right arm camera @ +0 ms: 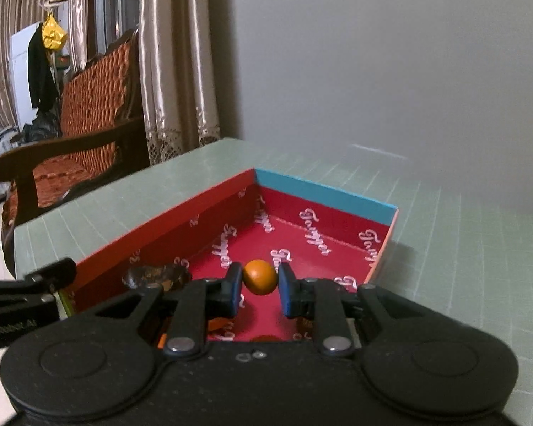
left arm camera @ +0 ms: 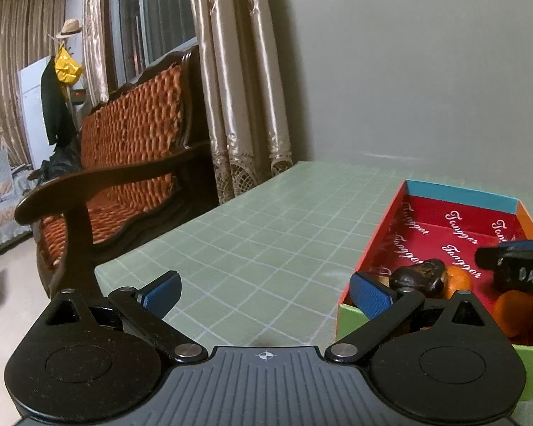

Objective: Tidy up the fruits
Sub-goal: 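Open the right tool to drop the kumquat into the box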

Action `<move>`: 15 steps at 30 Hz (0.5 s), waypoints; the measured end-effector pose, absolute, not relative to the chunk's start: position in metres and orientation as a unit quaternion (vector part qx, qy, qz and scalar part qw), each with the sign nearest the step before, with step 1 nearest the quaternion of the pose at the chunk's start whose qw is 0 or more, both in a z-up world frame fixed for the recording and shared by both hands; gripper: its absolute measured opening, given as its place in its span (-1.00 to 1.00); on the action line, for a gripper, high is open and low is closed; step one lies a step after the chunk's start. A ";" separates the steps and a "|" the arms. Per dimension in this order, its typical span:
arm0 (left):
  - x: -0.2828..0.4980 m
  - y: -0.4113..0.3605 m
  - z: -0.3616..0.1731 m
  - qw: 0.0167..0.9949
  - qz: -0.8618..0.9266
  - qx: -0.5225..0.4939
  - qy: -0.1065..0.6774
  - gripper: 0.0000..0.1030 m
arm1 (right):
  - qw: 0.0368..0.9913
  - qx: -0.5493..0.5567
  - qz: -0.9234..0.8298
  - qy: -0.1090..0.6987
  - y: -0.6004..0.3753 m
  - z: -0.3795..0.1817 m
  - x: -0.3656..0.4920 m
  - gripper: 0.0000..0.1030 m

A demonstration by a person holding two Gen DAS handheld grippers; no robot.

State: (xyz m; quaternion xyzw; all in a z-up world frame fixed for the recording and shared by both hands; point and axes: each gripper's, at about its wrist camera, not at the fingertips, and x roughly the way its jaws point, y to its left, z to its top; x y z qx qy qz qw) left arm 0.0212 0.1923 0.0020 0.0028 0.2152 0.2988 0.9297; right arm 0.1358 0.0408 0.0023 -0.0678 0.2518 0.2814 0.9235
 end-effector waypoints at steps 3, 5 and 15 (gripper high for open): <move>0.019 0.192 0.004 0.930 0.302 0.006 0.207 0.95 | 0.924 -0.067 0.276 0.256 0.042 0.000 0.136 -0.39; 0.019 0.191 0.006 0.932 0.300 0.004 0.204 0.95 | 0.925 -0.061 0.274 0.254 0.038 -0.001 0.130 -0.33; 0.017 0.168 0.017 0.944 0.257 0.013 0.207 0.96 | 0.948 -0.023 0.216 0.232 -0.003 0.022 0.094 0.43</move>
